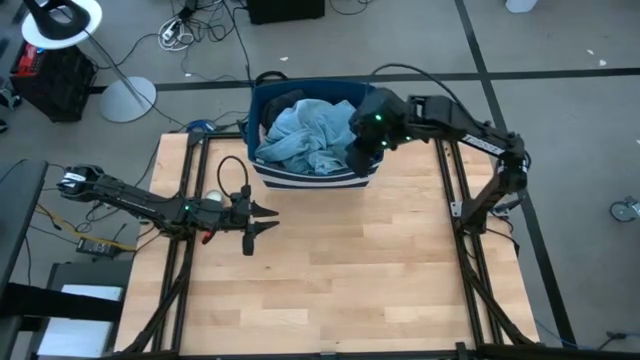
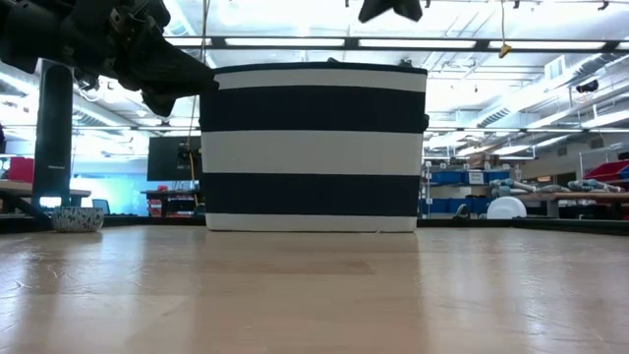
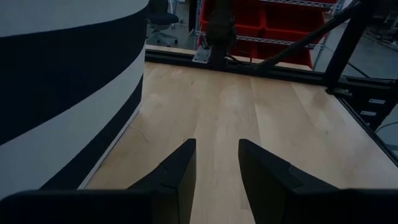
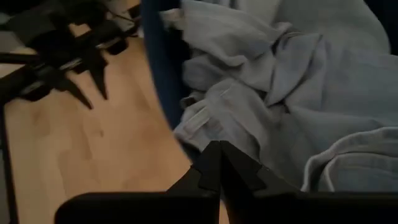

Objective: Sort clothes
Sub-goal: Return to Home Position

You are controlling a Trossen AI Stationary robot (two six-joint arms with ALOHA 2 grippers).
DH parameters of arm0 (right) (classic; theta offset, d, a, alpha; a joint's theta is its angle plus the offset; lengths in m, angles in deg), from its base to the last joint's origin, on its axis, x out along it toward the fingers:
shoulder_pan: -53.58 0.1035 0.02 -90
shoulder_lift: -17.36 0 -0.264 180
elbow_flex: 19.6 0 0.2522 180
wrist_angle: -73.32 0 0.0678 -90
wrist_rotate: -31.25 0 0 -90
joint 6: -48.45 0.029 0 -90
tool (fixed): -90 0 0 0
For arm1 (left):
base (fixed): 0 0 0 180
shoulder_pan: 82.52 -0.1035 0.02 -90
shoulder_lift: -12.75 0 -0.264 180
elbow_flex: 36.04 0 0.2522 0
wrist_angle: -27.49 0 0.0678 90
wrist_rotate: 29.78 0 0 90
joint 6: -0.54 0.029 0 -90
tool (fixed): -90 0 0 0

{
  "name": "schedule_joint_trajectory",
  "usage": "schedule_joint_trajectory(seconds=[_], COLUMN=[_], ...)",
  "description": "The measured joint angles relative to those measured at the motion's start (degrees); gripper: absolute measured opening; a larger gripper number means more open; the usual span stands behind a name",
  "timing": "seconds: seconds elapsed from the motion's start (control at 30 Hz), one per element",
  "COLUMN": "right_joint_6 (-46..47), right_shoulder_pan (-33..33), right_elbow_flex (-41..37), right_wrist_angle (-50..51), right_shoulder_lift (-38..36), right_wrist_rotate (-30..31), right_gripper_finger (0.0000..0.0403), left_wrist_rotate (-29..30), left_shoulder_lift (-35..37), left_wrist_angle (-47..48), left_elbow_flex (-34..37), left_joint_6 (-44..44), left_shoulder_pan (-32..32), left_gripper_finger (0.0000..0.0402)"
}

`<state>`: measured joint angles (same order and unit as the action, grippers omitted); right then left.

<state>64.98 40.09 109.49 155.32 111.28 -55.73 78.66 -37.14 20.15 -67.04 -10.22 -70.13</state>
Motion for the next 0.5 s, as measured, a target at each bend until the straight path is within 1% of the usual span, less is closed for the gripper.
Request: schedule_joint_trajectory(seconds=[0.13,0.23,0.33,0.43,0.5], right_joint_6=[-0.55,4.44,5.73,7.07,7.21], right_shoulder_pan=[2.91,5.46,8.05,11.49,14.08], right_elbow_flex=[0.02,0.04,0.04,0.07,0.07], right_wrist_angle=[2.11,5.99,11.51,17.27,19.02], right_shoulder_lift=[-1.96,-3.06,-3.94,-4.39,-4.19], right_wrist_rotate=[-1.16,-1.72,-1.74,0.57,2.51], right_gripper_finger=[0.0007,0.0008,0.0008,0.0007,0.0008], left_wrist_rotate=[0.02,0.02,0.13,-0.15,-1.68], left_shoulder_lift=[0.01,0.02,0.02,0.02,0.02], left_wrist_angle=[-0.26,-0.39,-0.8,-0.42,0.07], left_elbow_flex=[0.0,0.0,0.0,0.0,0.0], left_joint_6=[1.99,3.44,3.73,4.72,5.25], left_shoulder_pan=[0.0,0.0,0.0,0.0,0.0], left_gripper_finger=[0.0127,0.0127,0.0127,0.0127,0.0127])
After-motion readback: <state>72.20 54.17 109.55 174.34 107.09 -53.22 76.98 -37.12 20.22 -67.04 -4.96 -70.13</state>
